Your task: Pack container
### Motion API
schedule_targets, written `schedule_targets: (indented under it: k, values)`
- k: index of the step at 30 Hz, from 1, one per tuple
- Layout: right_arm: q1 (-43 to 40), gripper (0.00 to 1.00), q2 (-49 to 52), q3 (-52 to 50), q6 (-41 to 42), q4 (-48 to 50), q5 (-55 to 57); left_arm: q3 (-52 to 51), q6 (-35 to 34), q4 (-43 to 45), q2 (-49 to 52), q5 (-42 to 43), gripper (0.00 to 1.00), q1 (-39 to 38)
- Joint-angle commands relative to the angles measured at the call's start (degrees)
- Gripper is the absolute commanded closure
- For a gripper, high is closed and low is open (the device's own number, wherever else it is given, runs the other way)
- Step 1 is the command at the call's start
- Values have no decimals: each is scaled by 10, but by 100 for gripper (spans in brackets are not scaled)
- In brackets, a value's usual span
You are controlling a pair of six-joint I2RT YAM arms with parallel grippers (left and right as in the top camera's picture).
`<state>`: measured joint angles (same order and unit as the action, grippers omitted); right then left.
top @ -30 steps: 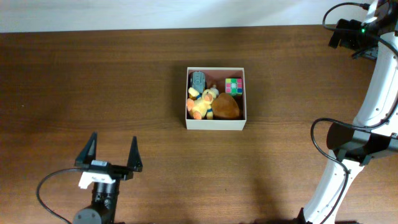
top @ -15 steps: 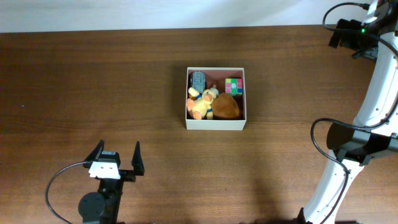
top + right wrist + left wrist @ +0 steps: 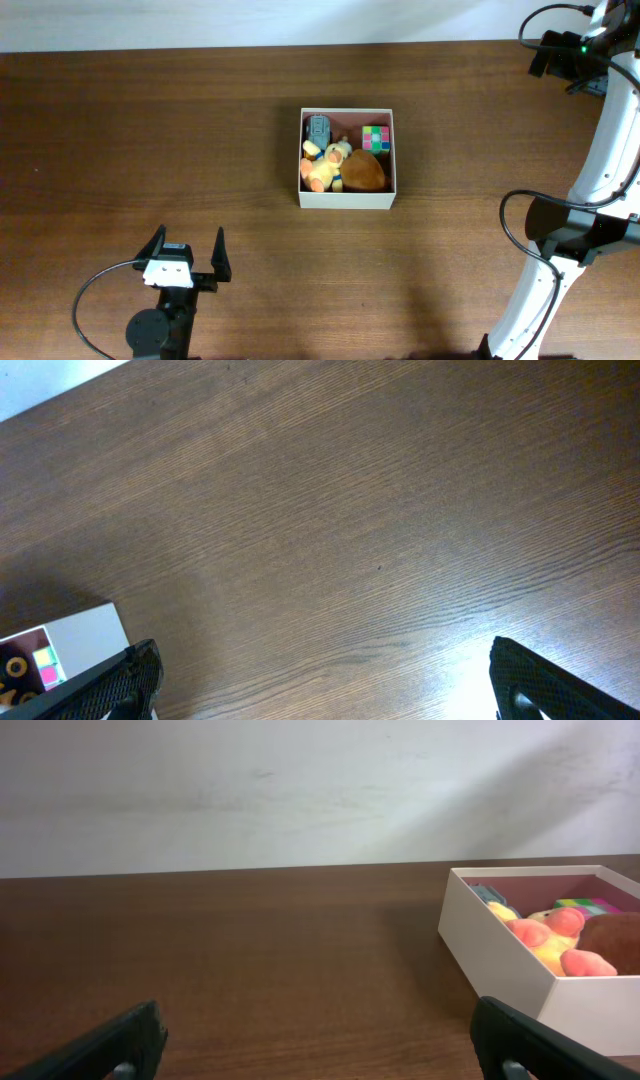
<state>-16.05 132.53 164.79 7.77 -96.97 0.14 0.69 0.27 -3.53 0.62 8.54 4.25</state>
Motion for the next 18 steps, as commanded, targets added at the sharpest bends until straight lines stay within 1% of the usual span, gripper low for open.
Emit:
schedule_targets:
  k: [1,14,18]
  values:
    - [-1,1,0,4,5,-3,-1,-2,11,-4,-3,-7,1,-2]
    - [0,1,-1,4,4,-3,1,-2,11,-4,-3,-7,1,-2]
    - [12,1,-34,4,4,-3,21,-2,11,-4,-3,-7,1,-2]
